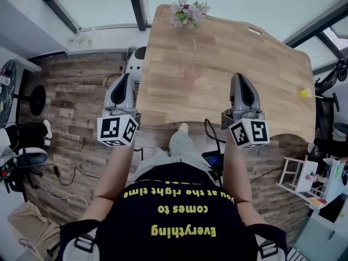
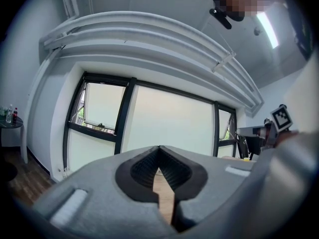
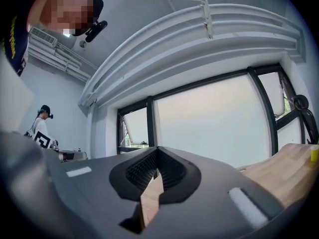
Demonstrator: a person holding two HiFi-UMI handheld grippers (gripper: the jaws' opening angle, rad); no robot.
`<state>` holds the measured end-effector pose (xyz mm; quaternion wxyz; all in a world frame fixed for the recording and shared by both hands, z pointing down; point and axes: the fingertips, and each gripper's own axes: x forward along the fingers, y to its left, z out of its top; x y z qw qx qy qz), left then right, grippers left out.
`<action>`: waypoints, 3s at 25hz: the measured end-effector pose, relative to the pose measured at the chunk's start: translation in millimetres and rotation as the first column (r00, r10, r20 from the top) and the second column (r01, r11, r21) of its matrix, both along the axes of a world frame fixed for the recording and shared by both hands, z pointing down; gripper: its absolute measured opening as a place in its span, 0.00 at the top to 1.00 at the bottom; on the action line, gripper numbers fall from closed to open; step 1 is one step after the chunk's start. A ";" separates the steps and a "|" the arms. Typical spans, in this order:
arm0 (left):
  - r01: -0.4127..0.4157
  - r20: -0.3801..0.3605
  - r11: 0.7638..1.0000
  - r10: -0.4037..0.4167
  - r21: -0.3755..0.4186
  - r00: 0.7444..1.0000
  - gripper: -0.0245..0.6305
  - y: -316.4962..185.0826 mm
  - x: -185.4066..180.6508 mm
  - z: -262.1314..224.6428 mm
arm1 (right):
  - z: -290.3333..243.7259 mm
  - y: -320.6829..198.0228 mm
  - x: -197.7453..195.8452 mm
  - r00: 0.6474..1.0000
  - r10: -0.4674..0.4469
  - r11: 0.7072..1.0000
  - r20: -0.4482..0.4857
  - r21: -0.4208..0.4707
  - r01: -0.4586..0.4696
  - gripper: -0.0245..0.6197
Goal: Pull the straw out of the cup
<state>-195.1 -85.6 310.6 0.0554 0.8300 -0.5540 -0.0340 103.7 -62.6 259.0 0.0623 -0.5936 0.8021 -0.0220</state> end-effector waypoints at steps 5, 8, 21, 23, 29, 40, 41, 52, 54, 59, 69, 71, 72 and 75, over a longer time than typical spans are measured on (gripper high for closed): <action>0.023 0.008 1.000 -0.023 0.001 1.000 0.96 -16.8 14.9 -2.2 | -0.5 -26.2 11.0 0.999 -0.042 0.999 0.004 -0.002 0.042 0.95; 0.039 0.013 0.999 -0.039 0.001 0.999 0.96 -24.2 23.8 -2.4 | -0.3 -39.8 17.1 0.998 -0.069 0.998 0.008 0.000 0.069 0.95; 0.100 0.024 0.995 -0.100 0.005 0.995 0.96 -58.1 53.9 -1.2 | 9.1 -89.0 39.7 0.988 -0.153 0.988 0.027 -0.008 0.153 0.95; 0.101 0.025 0.995 -0.101 0.004 0.995 0.96 -61.6 57.8 -0.1 | 9.7 -93.0 41.0 0.987 -0.161 0.987 0.024 -0.011 0.161 0.95; 0.099 0.024 0.995 -0.099 0.000 0.995 0.96 -73.6 67.5 1.2 | 13.6 -104.1 44.1 0.984 -0.176 0.984 0.027 -0.020 0.177 0.95; 0.064 0.022 0.998 -0.064 -0.022 0.998 0.96 -95.6 70.3 7.6 | 26.6 -118.7 31.3 0.980 -0.198 0.978 0.014 -0.071 0.199 0.95; 0.057 0.022 0.998 -0.056 -0.025 0.998 0.96 -97.7 70.1 8.1 | 27.5 -119.8 29.7 0.981 -0.196 0.978 0.012 -0.076 0.196 0.95; -0.014 0.021 0.998 0.015 -0.053 1.000 0.96 -121.1 73.4 22.3 | 51.8 -134.7 16.1 0.983 -0.181 0.971 0.028 -0.154 0.183 0.84; -0.023 0.019 0.998 0.024 -0.057 1.000 0.96 -124.8 75.6 26.4 | 58.3 -137.1 12.6 0.982 -0.189 0.967 0.031 -0.168 0.191 0.83; -0.052 0.014 0.996 0.053 -0.074 0.998 0.96 -132.4 82.0 39.7 | 78.1 -142.2 1.2 0.977 -0.210 0.952 0.039 -0.218 0.214 0.79; -0.082 0.012 0.989 0.084 -0.124 0.996 0.96 -143.0 93.6 65.5 | 117.8 -151.1 -9.9 0.969 -0.244 0.919 0.035 -0.311 0.243 0.76; -0.082 0.010 0.988 0.084 -0.129 0.996 0.96 -145.5 94.4 70.0 | 128.6 -154.0 -14.2 0.966 -0.255 0.908 0.036 -0.334 0.252 0.76; -0.082 0.010 0.988 0.084 -0.131 0.996 0.96 -146.5 94.4 72.3 | 134.1 -155.5 -16.6 0.965 -0.261 0.903 0.037 -0.344 0.258 0.76; -0.084 0.013 0.987 0.087 -0.138 0.996 0.96 -148.9 95.0 79.0 | 150.5 -160.1 -25.1 0.958 -0.284 0.884 0.044 -0.375 0.279 0.75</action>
